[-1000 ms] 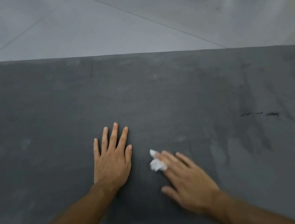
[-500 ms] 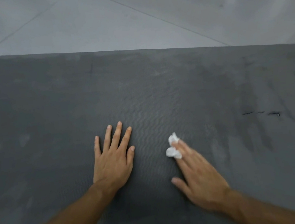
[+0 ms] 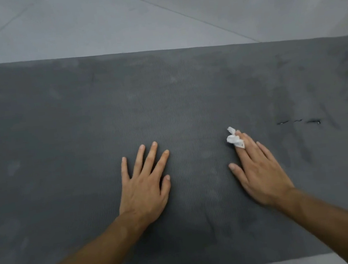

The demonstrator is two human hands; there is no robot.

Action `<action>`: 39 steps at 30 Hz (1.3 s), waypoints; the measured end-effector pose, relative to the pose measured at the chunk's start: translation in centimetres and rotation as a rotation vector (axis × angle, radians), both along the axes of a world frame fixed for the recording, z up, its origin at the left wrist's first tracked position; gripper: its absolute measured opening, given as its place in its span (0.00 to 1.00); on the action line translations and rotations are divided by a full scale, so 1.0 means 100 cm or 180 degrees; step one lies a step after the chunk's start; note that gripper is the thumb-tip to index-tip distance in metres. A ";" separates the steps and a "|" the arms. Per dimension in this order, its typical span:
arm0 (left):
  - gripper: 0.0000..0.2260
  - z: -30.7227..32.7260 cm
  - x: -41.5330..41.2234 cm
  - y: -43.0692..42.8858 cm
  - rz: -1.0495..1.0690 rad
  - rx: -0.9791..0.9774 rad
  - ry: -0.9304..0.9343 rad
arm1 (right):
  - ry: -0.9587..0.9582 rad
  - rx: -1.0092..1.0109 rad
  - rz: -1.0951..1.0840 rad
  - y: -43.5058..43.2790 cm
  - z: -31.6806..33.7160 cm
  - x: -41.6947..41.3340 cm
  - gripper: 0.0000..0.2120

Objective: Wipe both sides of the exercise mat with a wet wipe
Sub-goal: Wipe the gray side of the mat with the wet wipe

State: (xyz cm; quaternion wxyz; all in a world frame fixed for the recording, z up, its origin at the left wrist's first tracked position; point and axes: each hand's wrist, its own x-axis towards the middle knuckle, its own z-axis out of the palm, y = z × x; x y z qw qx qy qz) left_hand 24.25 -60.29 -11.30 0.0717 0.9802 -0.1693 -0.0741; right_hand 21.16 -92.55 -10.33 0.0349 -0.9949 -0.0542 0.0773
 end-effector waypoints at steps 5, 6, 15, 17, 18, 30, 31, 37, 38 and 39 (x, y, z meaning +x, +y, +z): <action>0.28 -0.004 -0.005 -0.012 0.0158 0.0119 -0.0019 | 0.0103 0.0490 -0.0027 0.018 0.009 -0.007 0.37; 0.28 -0.003 -0.004 -0.011 0.0134 0.0145 -0.0018 | 0.0144 0.0552 0.0161 0.027 0.011 -0.015 0.38; 0.29 -0.001 -0.004 -0.011 0.0081 0.0157 -0.0048 | -0.0077 0.0025 0.1919 0.061 0.003 -0.097 0.34; 0.29 -0.001 -0.005 -0.011 0.0081 0.0203 -0.0039 | -0.0096 0.0010 0.1847 0.046 0.003 -0.082 0.33; 0.29 -0.001 -0.005 -0.011 0.0083 0.0220 -0.0037 | -0.0106 0.0014 0.1661 0.037 0.003 -0.071 0.33; 0.28 -0.002 -0.004 -0.011 -0.0032 0.0175 -0.0062 | 0.0079 0.0409 -0.0199 -0.033 0.008 -0.018 0.38; 0.27 -0.002 -0.004 -0.011 -0.0093 0.0186 -0.0070 | 0.0087 0.0463 -0.0062 -0.022 0.009 -0.024 0.39; 0.27 -0.001 -0.002 -0.010 -0.0189 0.0209 -0.0099 | 0.0212 0.0508 0.1330 0.044 0.016 -0.091 0.39; 0.27 -0.001 -0.002 -0.010 -0.0180 0.0198 -0.0098 | 0.0192 0.0362 0.1544 0.050 0.016 -0.100 0.39; 0.27 -0.001 -0.002 -0.010 -0.0175 0.0184 -0.0095 | 0.0165 0.0254 0.1666 0.053 0.014 -0.106 0.38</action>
